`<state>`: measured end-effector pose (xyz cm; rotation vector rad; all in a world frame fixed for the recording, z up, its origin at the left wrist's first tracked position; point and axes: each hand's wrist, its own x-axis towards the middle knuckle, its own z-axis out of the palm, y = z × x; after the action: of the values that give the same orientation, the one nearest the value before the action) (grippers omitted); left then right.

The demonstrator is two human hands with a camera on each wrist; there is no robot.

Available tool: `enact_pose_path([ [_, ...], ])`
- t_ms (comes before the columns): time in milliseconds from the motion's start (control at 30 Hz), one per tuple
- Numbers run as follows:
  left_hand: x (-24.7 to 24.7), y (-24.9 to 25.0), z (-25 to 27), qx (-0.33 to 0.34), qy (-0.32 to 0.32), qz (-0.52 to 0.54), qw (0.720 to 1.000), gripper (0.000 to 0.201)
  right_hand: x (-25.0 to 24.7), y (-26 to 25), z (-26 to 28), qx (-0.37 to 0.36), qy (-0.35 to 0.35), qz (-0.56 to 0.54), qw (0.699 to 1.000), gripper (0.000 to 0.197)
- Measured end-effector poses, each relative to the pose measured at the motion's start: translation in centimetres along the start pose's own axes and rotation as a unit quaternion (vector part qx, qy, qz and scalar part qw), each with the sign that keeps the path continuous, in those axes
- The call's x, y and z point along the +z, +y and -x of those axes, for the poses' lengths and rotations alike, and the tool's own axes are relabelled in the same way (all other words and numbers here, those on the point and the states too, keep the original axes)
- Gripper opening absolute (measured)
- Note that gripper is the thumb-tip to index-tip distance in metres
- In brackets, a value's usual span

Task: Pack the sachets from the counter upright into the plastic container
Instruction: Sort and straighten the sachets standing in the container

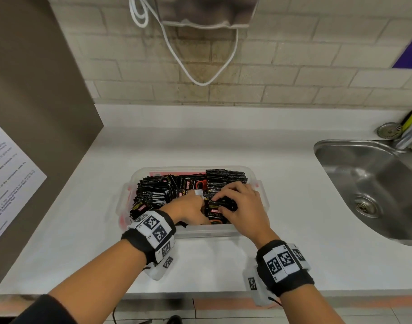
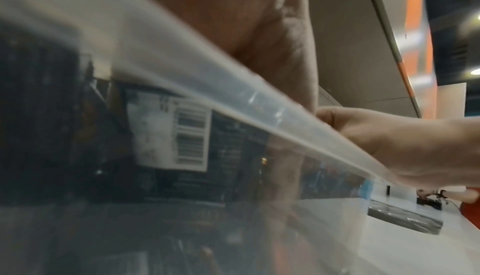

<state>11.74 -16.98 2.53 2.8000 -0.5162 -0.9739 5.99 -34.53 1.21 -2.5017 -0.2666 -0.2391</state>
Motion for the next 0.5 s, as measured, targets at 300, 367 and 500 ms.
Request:
enact_pose_path([
  [300,-0.36,-0.3,0.27,0.036,0.003,-0.112,0.993,0.041,-0.45,-0.28,0.05,0.014,-0.025,0.006,1.0,0.04],
  [367,-0.15,-0.38,0.19,0.03,0.014,-0.116,0.993,0.037,-0.44,-0.3,0.09,0.014,-0.026,0.006,1.0,0.038],
  [500,0.43,-0.19,0.12,0.01,0.037,-0.13,0.991,0.036,-0.45,-0.32,0.17,0.015,-0.02,0.001,1.0,0.037],
])
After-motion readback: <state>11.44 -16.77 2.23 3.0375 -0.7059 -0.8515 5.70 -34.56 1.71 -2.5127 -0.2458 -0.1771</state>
